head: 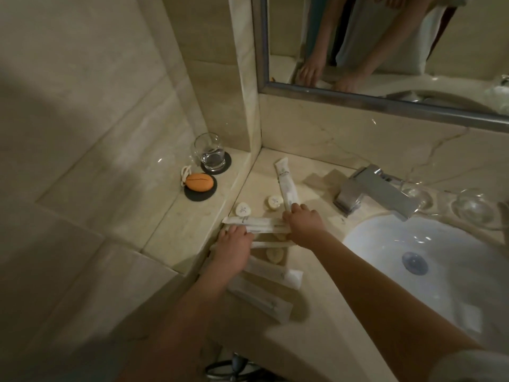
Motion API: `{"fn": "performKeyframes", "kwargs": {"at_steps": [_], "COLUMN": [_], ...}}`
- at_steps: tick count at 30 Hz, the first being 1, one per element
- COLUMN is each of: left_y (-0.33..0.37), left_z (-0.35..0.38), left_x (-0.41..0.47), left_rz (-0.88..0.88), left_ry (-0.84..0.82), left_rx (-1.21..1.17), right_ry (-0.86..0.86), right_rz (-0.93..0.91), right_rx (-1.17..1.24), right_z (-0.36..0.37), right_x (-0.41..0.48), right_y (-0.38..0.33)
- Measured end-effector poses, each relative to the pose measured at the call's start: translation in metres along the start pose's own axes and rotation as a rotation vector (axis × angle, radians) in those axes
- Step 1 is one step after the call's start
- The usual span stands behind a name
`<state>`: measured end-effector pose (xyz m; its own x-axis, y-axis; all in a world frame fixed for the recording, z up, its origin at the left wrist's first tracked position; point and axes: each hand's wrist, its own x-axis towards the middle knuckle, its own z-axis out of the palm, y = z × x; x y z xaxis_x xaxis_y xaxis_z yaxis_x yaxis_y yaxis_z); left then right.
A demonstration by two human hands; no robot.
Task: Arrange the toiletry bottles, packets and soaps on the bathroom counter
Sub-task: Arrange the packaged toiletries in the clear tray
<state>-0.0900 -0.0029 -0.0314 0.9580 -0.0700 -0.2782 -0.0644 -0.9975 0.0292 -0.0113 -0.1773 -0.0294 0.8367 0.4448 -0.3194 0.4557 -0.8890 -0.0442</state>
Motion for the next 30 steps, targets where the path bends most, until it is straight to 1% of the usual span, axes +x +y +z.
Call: {"fn": "performKeyframes", "kwargs": {"at_steps": [4,9,13,17,19,23,25,28,30], "left_y": [-0.002,-0.001,-0.002,-0.004,-0.004,0.001,0.006,0.018,0.03], "left_z": [-0.007,-0.017,-0.02,-0.023,-0.023,-0.025,-0.027,-0.031,-0.034], "left_x": [-0.005,-0.012,-0.019,-0.026,-0.028,-0.032,-0.033,-0.035,-0.035], "left_rz": [-0.017,-0.047,-0.061,-0.073,-0.097,-0.137,-0.154,-0.166,-0.142], "left_ry": [0.018,0.006,0.048,0.06,0.054,0.028,0.032,0.036,0.052], "left_rx": [-0.033,-0.044,-0.105,-0.173,-0.217,-0.294,-0.361,-0.471,-0.54], "right_ry": [-0.01,0.012,-0.032,-0.054,0.004,0.162,0.251,0.366,0.41], "right_rz": [0.009,0.01,-0.019,0.067,0.1,0.087,0.076,0.046,0.059], "right_rx": [0.114,0.134,0.16,0.28,0.306,0.344,0.438,0.643,0.697], "right_z": [-0.001,0.002,-0.003,-0.012,-0.015,-0.021,-0.025,-0.032,-0.034], "right_x": [0.003,0.0,0.001,0.003,0.003,-0.007,-0.018,-0.043,-0.064], "right_y": [0.002,0.006,0.012,0.016,0.017,0.023,0.027,0.038,0.049]}}
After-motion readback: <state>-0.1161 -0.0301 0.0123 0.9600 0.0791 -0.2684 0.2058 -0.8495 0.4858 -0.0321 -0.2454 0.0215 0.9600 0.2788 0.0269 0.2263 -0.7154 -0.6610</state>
